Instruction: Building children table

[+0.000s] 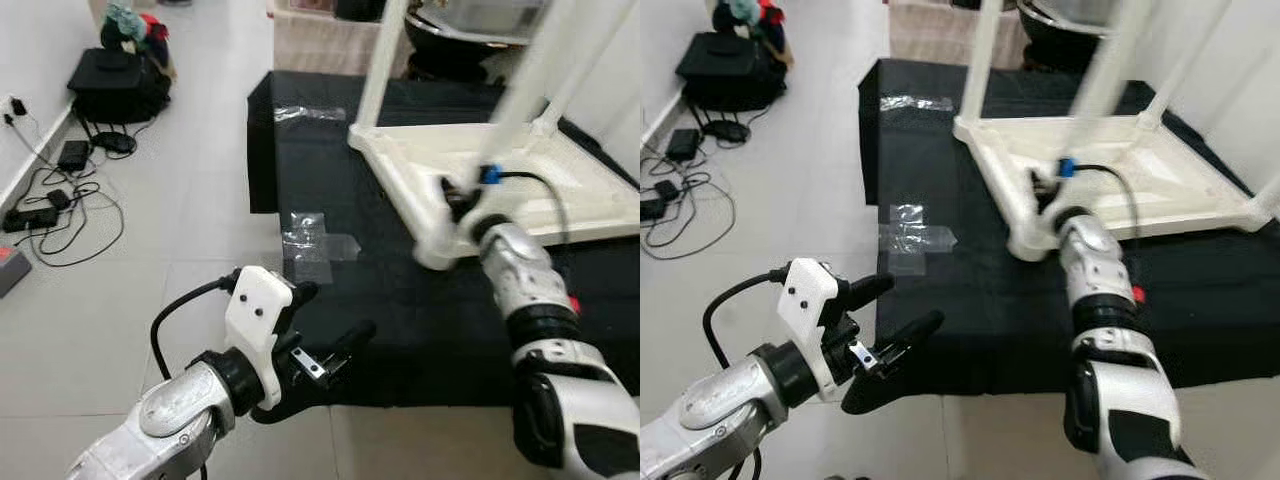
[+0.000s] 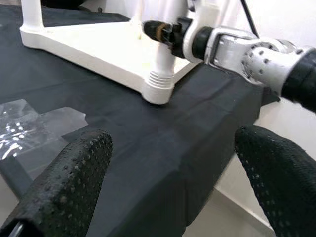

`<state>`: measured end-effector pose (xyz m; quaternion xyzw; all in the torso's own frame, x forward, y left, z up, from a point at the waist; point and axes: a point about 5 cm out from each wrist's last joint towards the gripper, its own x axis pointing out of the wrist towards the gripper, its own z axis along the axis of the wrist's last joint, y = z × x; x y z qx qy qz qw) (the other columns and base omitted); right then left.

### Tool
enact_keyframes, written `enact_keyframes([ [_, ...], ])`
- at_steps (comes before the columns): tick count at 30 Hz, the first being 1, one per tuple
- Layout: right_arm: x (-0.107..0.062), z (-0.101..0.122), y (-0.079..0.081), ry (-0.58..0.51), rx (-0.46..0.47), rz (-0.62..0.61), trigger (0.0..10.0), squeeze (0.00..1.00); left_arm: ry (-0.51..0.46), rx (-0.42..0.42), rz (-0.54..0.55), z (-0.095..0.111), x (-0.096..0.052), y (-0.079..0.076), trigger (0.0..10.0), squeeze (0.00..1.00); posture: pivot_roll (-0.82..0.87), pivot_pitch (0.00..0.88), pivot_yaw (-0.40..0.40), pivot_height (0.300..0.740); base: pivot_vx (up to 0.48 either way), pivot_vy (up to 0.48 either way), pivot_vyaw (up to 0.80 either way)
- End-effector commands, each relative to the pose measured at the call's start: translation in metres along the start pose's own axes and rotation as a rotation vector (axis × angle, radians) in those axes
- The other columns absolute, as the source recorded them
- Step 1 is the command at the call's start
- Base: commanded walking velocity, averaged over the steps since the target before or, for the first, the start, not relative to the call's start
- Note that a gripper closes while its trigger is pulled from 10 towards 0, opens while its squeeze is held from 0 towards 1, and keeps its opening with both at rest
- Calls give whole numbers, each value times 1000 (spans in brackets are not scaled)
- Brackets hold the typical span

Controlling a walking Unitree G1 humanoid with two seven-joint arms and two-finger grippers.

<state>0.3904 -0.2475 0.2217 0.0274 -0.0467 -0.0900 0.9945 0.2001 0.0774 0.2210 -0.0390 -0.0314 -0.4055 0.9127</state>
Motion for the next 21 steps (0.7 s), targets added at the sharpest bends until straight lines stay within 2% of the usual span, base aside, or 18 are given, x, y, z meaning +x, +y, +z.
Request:
enact_keyframes([
  [1, -5, -11, -2, 46, -67, -75, 0, 0, 7, -2, -2, -2, 1, 0, 10000, 0, 63, 159, -114, 740, 0, 0, 0],
  [3, -14, -17, 6, 64, -57, -157, 0, 0, 4, 0, 0, -2, 1, -1, 10000, 0, 64, 157, -113, 740, 0, 0, 0],
  [6, -19, -23, 20, 87, -48, -156, 0, 0, 4, 3, 2, -2, 1, -1, 10000, 0, 65, 155, -115, 740, 0, 0, 0],
  [7, -19, -23, 20, 87, -48, -156, 0, 0, 4, 3, 2, -2, 1, -1, 10000, 0, 65, 155, -115, 740, 0, 0, 0],
  [8, -18, -25, 35, 94, -4, -76, 10000, 0, 6, 2, 1, -2, 1, -1, 10000, 0, 67, 151, -116, 740, 0, 0, 0],
  [9, -18, -25, 35, 94, -4, -76, 10000, 0, 6, 2, 1, -2, 1, -1, 10000, 0, 67, 151, -116, 740, 0, 0, 0],
  [10, -14, -15, 61, 14, 60, 83, 10000, 0, 7, 4, 3, -2, 1, -1, 10000, 0, 64, 147, -118, 740, 0, 0, 0],
  [12, -12, -10, 66, -17, 69, 125, 10000, 0, 7, 4, 3, -2, 1, 0, 10000, 0, 63, 147, -118, 740, 0, 0, 0],
  [13, -11, -5, 70, -45, 116, 196, 10000, 882, 7, 6, 4, -3, 1, 0, 10000, 0, 62, 145, -120, 740, 0, 0, 0],
  [14, -11, -5, 70, -45, 116, 196, 10000, 882, 7, 6, 4, -3, 1, 0, 10000, 0, 62, 145, -120, 740, 0, 0, 0],
  [15, -9, -3, 67, -48, 119, 206, 10000, 1000, 7, 7, 4, -3, 1, 0, 10000, 0, 65, 143, -120, 740, 0, 0, 0],
  [20, -7, 4, 64, -58, 176, 309, 10000, 1000, 5, 8, 6, -2, 2, 0, 10000, 0, 64, 138, -123, 740, 0, 0, 0],
  [21, -7, 7, 61, -57, 212, 390, 10000, 1000, 3, 8, 5, -2, 2, 0, 10000, 0, 63, 139, -120, 740, 0, 0, 0],
])
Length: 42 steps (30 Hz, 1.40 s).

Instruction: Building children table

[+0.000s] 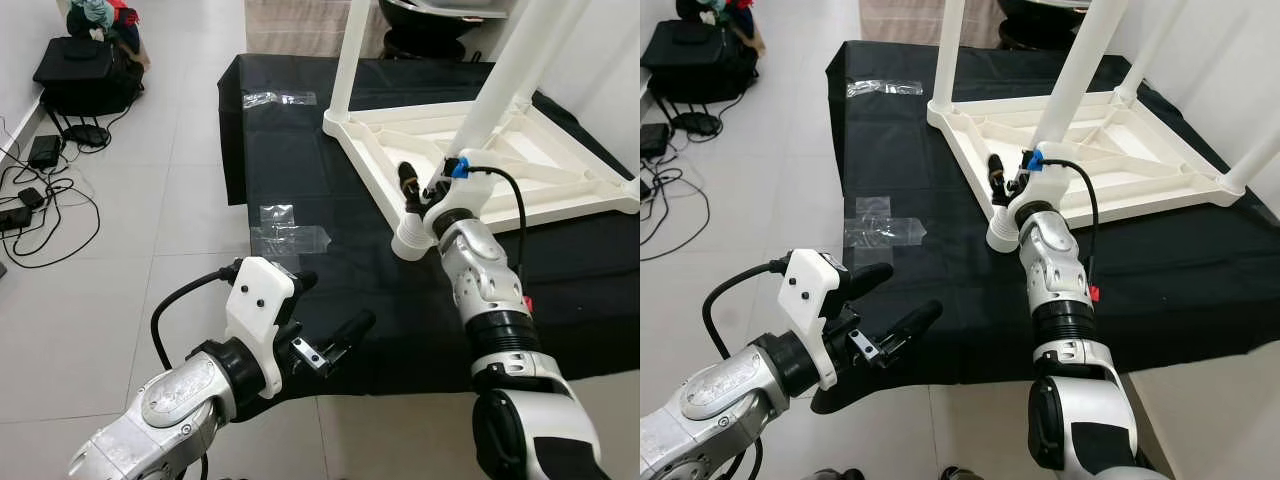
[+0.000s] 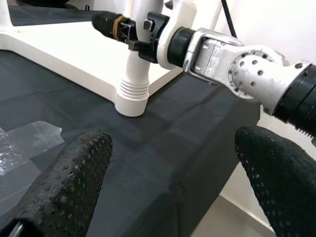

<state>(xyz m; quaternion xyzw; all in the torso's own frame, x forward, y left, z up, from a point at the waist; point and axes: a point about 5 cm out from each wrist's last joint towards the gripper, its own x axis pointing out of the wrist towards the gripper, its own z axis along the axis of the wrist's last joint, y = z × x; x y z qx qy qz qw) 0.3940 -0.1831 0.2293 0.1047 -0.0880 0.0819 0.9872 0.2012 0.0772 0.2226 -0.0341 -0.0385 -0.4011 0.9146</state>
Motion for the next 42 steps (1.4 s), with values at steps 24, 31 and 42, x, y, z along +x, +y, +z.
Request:
enact_keyframes([
  [24, -29, -20, 26, 255, -8, 846, 0, 0, 11, -13, -26, -2, 0, -4, 10000, 0, 72, 151, -124, 740, 0, 0, 0],
  [31, -20, -18, 21, 212, -62, 698, 0, 0, 9, -10, -17, -2, 1, -2, 10000, 0, 73, 152, -124, 740, 0, 0, 0],
  [42, -18, -9, -57, 110, -247, -364, 0, 0, 3, 2, -1, -1, 3, 2, 10000, 0, 63, 156, -116, 740, 0, 0, 0],
])
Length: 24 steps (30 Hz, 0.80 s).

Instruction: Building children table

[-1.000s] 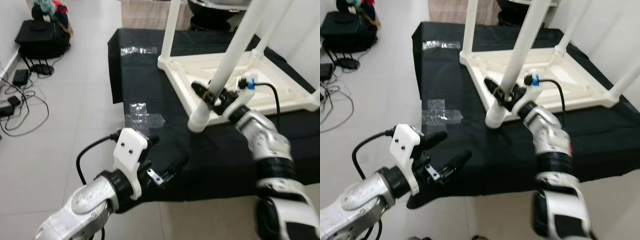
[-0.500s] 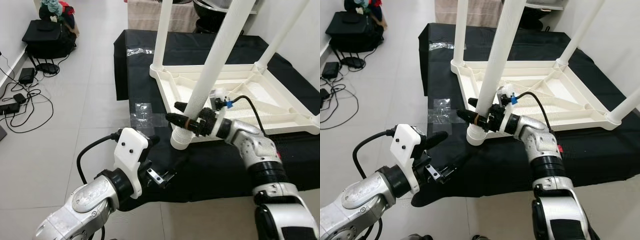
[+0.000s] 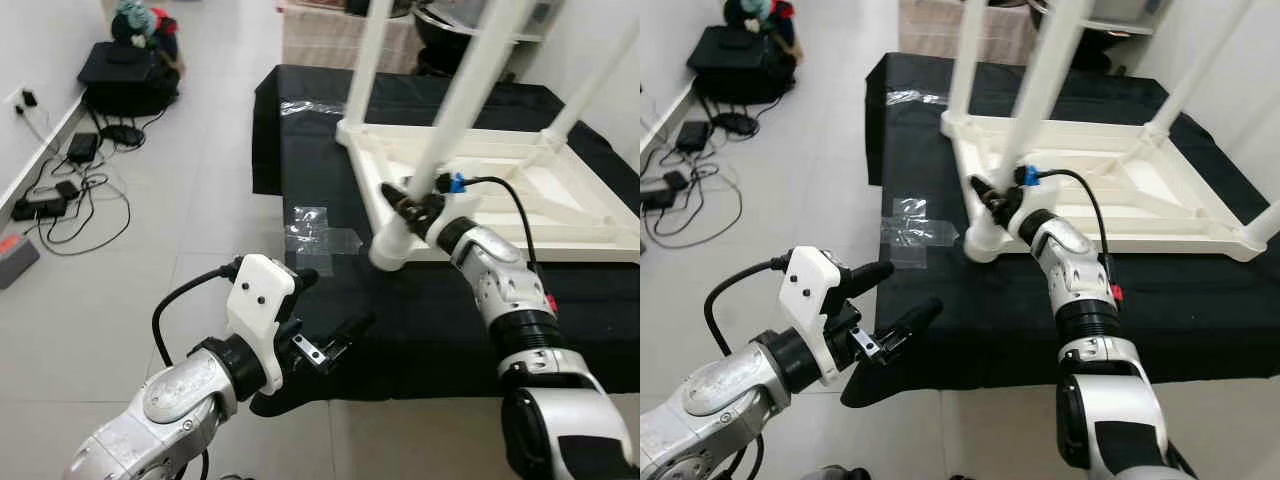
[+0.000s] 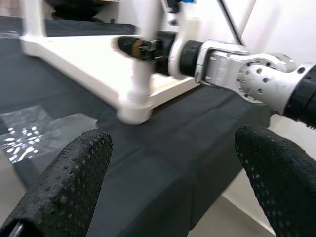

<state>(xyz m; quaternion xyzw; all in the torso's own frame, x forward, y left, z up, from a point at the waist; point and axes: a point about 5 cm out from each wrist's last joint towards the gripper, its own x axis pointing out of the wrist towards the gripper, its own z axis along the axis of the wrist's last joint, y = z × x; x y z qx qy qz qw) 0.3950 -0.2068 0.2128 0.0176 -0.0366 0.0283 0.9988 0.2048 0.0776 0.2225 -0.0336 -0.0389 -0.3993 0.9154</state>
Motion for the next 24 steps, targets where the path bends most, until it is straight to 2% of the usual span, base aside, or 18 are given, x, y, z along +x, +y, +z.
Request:
enact_keyframes([
  [1, -12, -6, -34, 26, -56, -344, 0, 0, 1, 1, 0, -1, 1, -1, 10000, 0, 63, 157, -117, 740, 0, 0, 0],
  [2, -12, -6, -34, 26, -56, -344, 0, 0, 1, 1, 0, -1, 1, -1, 10000, 0, 63, 157, -117, 740, 0, 0, 0],
  [7, -24, -11, -35, 27, 25, -582, 0, 0, 3, 4, 13, -1, 0, 1, 10000, 0, 65, 158, -119, 740, 0, 0, 0],
  [9, -21, -14, -23, 48, 81, -551, 0, 0, 4, 3, 14, -1, 0, 1, 10000, 0, 64, 159, -120, 740, 0, 0, 0],
  [10, -17, -13, -12, 41, 97, -484, 10000, 0, 5, 3, 14, -1, 0, 0, 10000, 0, 64, 159, -120, 740, 0, 0, 0],
  [11, -13, -10, -1, 14, 108, -412, 10000, 0, 5, 2, 14, -1, 0, 0, 10000, 0, 64, 159, -120, 740, 0, 0, 0],
  [12, -13, -10, -1, 14, 108, -412, 10000, 0, 5, 2, 14, -1, 0, 0, 10000, 0, 64, 159, -120, 740, 0, 0, 0],
  [13, -8, -5, 11, -25, 144, -314, 10000, 0, 6, 2, 15, -1, 0, 1, 10000, 0, 60, 159, -119, 740, 0, 0, 0],
  [14, -8, -5, 11, -25, 144, -314, 10000, 0, 6, 2, 15, -1, 0, 1, 10000, 0, 60, 159, -119, 740, 0, 0, 0],
  [15, -4, 0, 21, -59, 161, -216, 10000, 169, 6, 1, 15, -1, 0, 1, 10000, 0, 59, 158, -120, 740, 0, 0, 0],
  [16, -3, 8, 24, -125, 150, -163, 10000, 1000, 5, 1, 16, -2, 0, 1, 10000, 0, 58, 159, -120, 740, 0, 0, 0],
  [18, -2, 11, 23, -151, 129, -135, 10000, 1000, 4, 1, 16, -1, 1, 1, 10000, 0, 58, 159, -120, 740, 0, 0, 0],
  [19, -1, 15, 23, -169, 136, -92, 10000, 851, 3, 1, 16, -1, 1, 1, 10000, 0, 60, 159, -124, 740, 0, 0, 0],
  [20, -1, 15, 23, -169, 136, -92, 10000, 851, 3, 1, 16, -1, 1, 1, 10000, 0, 60, 159, -124, 740, 0, 0, 0],
  [21, 0, 20, 21, -187, 130, -38, 10000, 0, 2, 0, 17, -1, 1, 1, 10000, 0, 59, 160, -124, 740, 0, 0, 0],
  [22, 0, 20, 21, -187, 130, -38, 10000, 0, 2, 0, 17, -1, 1, 1, 10000, 0, 59, 160, -124, 740, 0, 0, 0],
  [23, 1, 22, 24, -161, 202, 100, 10000, 0, 1, 0, 19, -1, 1, 1, 10000, 0, 55, 160, -121, 740, 0, 0, 0],
  [24, 1, 22, 24, -161, 202, 100, 10000, 0, 1, 0, 19, -1, 1, 1, 10000, 0, 55, 160, -121, 740, 0, 0, 0],
])
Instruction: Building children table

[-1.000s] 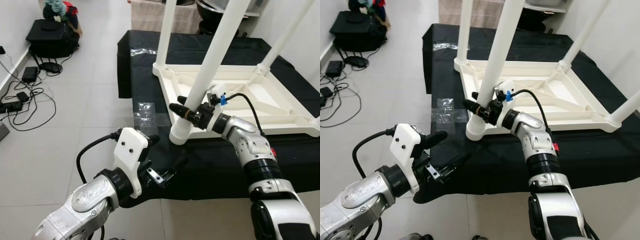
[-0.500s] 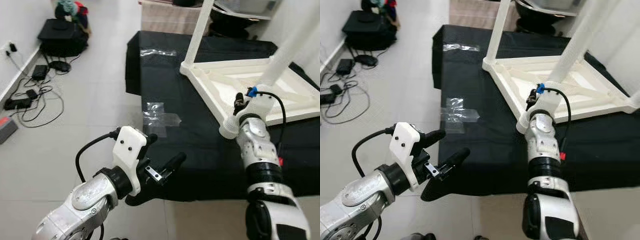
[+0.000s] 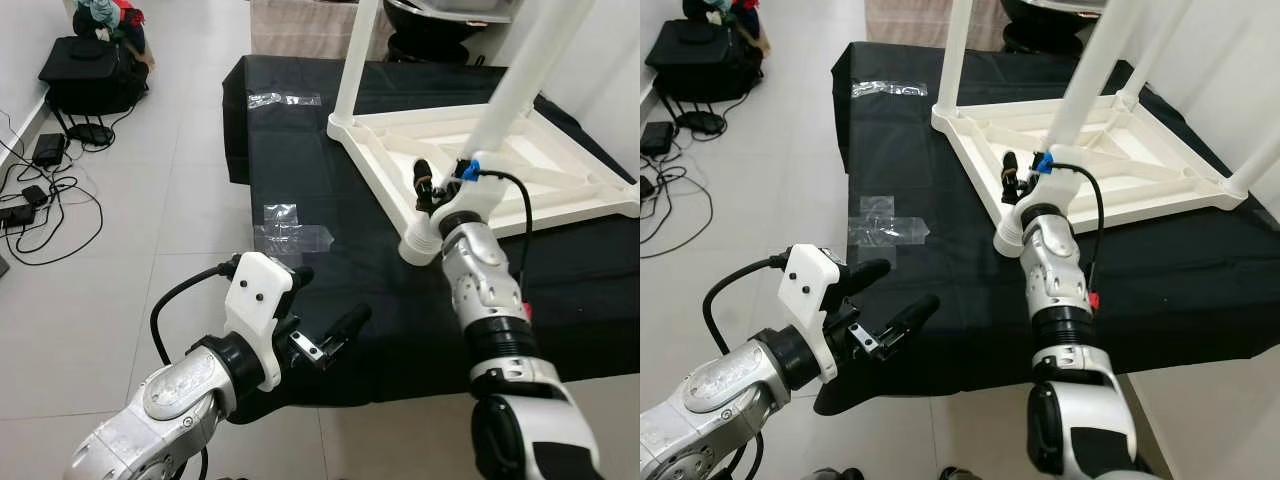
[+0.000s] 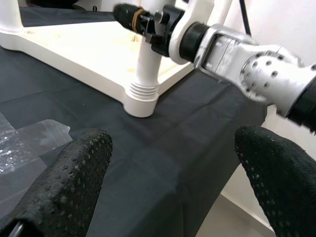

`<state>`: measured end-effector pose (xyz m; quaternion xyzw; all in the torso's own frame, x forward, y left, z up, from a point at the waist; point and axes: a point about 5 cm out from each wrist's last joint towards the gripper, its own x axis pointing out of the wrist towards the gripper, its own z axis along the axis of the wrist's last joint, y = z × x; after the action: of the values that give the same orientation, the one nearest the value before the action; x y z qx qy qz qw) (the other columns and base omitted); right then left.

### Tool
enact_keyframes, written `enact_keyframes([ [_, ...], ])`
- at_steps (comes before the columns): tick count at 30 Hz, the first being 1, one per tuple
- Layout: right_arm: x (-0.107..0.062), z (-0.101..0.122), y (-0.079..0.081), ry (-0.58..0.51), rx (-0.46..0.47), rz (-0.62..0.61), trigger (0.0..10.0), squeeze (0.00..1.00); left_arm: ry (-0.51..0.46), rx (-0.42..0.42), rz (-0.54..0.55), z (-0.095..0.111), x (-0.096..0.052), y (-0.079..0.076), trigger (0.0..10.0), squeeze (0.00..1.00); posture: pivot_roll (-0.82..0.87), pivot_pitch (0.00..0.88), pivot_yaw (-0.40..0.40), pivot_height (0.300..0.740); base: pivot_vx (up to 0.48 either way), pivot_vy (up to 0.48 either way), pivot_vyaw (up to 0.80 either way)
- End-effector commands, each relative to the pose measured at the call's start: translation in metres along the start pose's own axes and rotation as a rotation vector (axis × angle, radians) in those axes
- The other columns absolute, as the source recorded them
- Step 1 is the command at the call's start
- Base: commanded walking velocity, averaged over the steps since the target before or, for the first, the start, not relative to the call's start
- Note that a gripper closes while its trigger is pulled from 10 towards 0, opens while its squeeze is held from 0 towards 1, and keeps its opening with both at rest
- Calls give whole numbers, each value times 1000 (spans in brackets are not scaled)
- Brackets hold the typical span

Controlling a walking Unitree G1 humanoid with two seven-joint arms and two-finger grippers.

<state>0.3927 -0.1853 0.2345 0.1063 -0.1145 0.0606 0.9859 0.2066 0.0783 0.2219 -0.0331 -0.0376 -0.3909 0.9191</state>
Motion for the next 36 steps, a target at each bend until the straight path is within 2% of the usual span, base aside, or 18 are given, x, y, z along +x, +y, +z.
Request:
enact_keyframes([
  [1, -2, -1, 8, 55, 82, 213, 10000, 0, -1, -1, 1, -1, 0, -1, 10000, 0, 57, 159, -123, 740, 0, 0, 0],
  [2, -10, -6, 14, 126, 132, 407, 10000, 0, -1, 0, 2, -1, 0, 0, 10000, 0, 57, 159, -123, 740, 0, 0, 0],
  [3, -10, -6, 14, 126, 132, 407, 10000, 0, -1, 0, 2, -1, 0, 0, 10000, 0, 57, 159, -123, 740, 0, 0, 0],
  [5, -35, -13, 22, 236, 143, 751, 10000, 0, -2, 1, 3, 0, 0, 0, 10000, 0, 59, 159, -127, 740, 0, 0, 0],
  [6, -35, -13, 22, 236, 143, 751, 10000, 0, -2, 1, 3, 0, 0, 0, 10000, 0, 59, 159, -127, 740, 0, 0, 0],
  [7, -58, -16, 22, 303, 110, 992, 10000, 0, -4, 1, 4, 0, 0, 0, 10000, 0, 59, 159, -127, 740, 0, 0, 0],
  [11, -67, -15, 20, 342, 120, 1089, 10000, 0, -6, 2, 7, 0, 0, 0, 10000, 0, 59, 159, -127, 740, 0, 0, 0],
  [16, -64, -11, 22, 335, 116, 1119, 10000, 0, -4, 2, 5, 0, -1, 0, 10000, 0, 64, 153, -120, 740, 0, 0, 0],
  [17, -59, -11, 24, 320, 85, 1102, 10000, 0, -4, 1, 3, 0, -1, 0, 10000, 0, 64, 152, -120, 740, 0, 0, 0],
  [18, -50, -13, 30, 305, 47, 1055, 2353, 0, -5, 1, 1, 0, -1, -1, 10000, 0, 67, 146, -122, 740, 0, 0, 0],
  [19, -50, -13, 30, 305, 47, 1055, 2353, 0, -5, 1, 1, 0, -1, -1, 10000, 0, 67, 146, -122, 740, 0, 0, 0],
  [20, -46, -15, 31, 309, 36, 1024, 0, 0, -5, 2, 1, 0, -1, -1, 10000, 0, 67, 146, -122, 740, 0, 0, 0],
  [29, -40, -11, 26, 244, 18, 897, 0, 0, -5, 2, 0, 0, -1, -1, 10000, 0, 67, 136, -121, 740, 0, 0, 0],
  [30, -37, -11, 22, 232, 2, 837, 0, 0, -4, 4, 0, 0, -1, 0, 10000, 0, 66, 135, -119, 740, 0, 0, 0],
  [31, -30, -12, 16, 231, -13, 721, 0, 0, -5, 5, 1, 0, -1, 0, 10000, 0, 66, 135, -119, 740, 0, 0, 0],
  [33, -30, -12, 16, 231, -13, 721, 0, 0, -5, 5, 1, 0, -1, 0, 10000, 0, 66, 135, -119, 740, 0, 0, 0],
  [34, -23, -14, 9, 229, -48, 590, 0, 0, -5, 5, 1, 0, -1, 0, 10000, 0, 65, 133, -121, 740, 0, 0, 0],
  [36, -13, -24, -28, 264, -158, 76, 0, 0, -7, 5, 3, 0, 0, 0, 10000, 0, 58, 133, -117, 740, 0, 0, 0],
])
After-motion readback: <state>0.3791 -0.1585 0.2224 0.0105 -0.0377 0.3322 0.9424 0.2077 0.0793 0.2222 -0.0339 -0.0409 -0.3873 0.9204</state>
